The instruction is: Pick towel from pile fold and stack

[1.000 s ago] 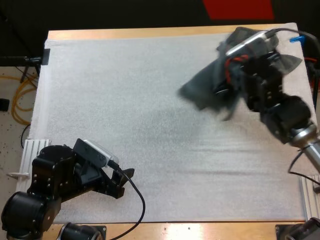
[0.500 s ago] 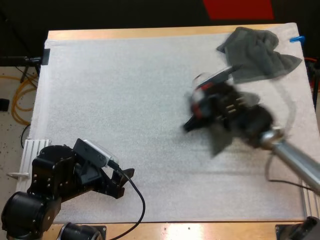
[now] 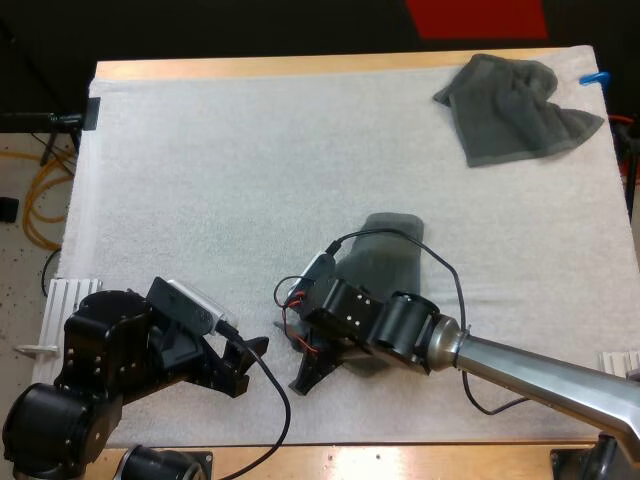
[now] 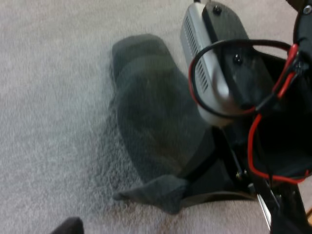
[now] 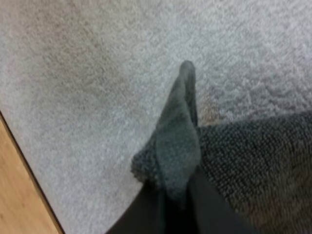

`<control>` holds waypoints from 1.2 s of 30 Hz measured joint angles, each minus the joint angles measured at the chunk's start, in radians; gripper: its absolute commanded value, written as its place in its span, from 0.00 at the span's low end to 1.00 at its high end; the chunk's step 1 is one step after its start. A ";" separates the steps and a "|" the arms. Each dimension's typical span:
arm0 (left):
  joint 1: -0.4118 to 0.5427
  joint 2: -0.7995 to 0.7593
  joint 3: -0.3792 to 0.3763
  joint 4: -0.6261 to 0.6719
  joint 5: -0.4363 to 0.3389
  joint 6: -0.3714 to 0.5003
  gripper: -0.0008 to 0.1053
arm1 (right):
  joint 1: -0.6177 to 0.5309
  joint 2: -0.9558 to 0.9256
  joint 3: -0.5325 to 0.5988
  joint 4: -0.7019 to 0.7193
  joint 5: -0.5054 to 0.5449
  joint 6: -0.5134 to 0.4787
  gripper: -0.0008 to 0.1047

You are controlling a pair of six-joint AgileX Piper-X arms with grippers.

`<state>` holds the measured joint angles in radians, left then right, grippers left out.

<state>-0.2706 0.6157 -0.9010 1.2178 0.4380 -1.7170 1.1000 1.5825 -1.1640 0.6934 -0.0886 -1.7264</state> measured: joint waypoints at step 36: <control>0.000 0.087 0.000 -0.090 0.011 0.000 0.68 | -0.727 0.271 -0.100 -0.044 -0.071 0.091 0.55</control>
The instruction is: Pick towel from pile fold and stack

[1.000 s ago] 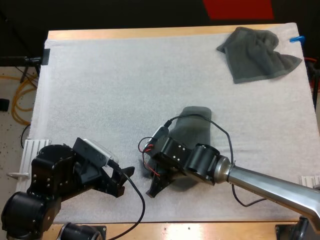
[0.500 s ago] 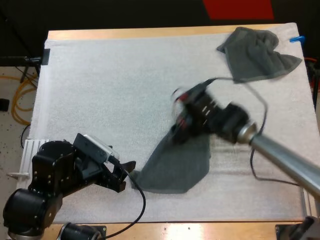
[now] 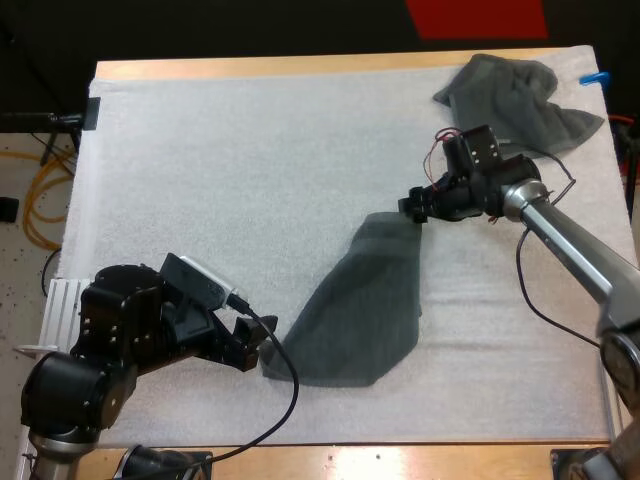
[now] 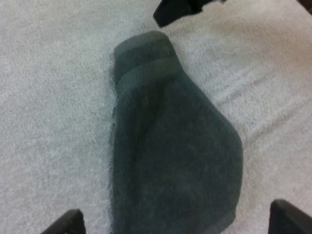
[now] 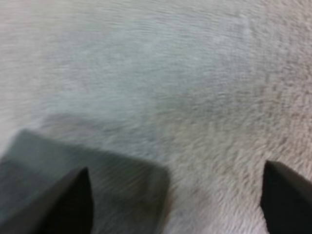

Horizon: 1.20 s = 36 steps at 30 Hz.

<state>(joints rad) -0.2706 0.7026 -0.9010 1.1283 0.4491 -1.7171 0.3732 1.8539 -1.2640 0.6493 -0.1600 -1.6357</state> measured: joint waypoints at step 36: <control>0.000 0.001 0.000 0.000 0.034 0.000 0.68 | -0.031 0.126 -0.008 0.030 -0.389 0.087 0.21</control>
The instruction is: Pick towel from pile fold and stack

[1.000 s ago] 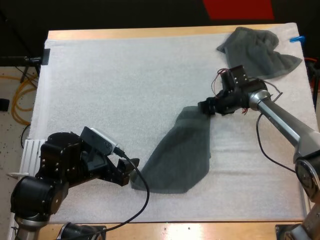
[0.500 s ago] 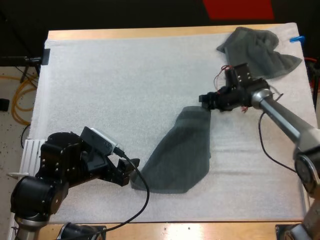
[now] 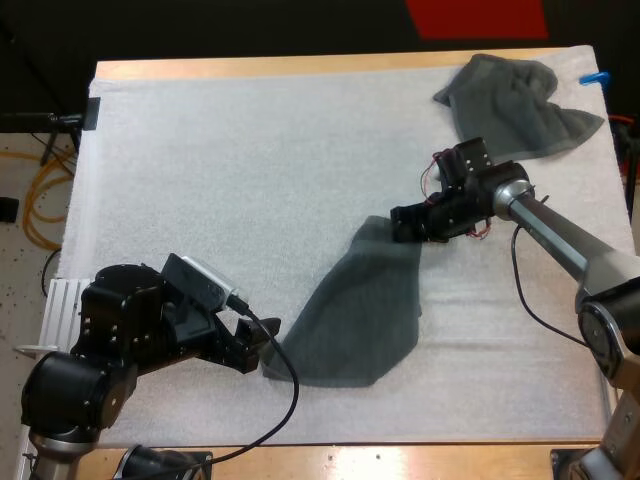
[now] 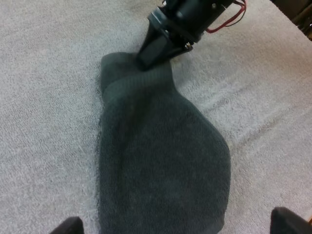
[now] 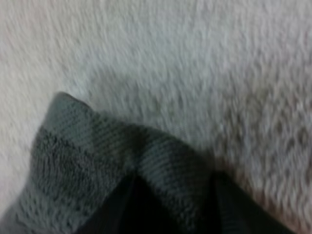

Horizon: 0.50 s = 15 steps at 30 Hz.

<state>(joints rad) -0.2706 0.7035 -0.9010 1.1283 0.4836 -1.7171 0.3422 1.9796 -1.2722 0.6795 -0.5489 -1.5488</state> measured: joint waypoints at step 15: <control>0.000 0.000 0.000 0.000 0.000 0.000 0.68 | 0.002 -0.307 -0.011 -0.006 0.281 -0.152 0.01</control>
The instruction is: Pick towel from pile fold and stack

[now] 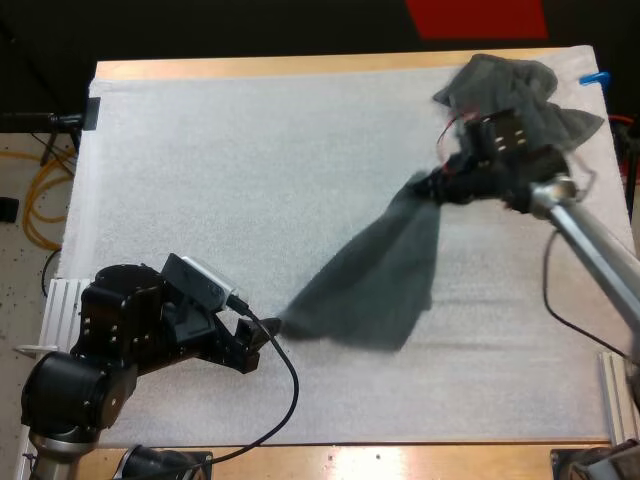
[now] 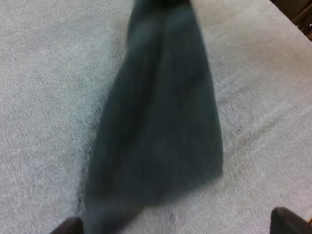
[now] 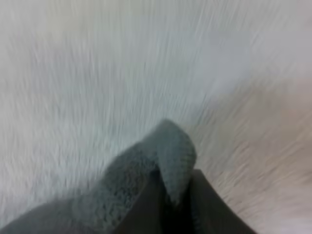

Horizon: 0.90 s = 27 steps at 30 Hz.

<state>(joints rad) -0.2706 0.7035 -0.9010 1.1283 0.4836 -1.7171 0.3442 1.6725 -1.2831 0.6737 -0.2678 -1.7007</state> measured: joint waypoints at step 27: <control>0.000 0.000 0.000 0.000 -0.002 0.000 0.68 | 0.361 -0.223 -0.035 0.189 0.205 -0.051 0.01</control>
<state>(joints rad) -0.2706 0.7035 -0.9010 1.1283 0.4820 -1.7171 0.7050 1.4493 -1.3184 0.8624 -0.0629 -1.7520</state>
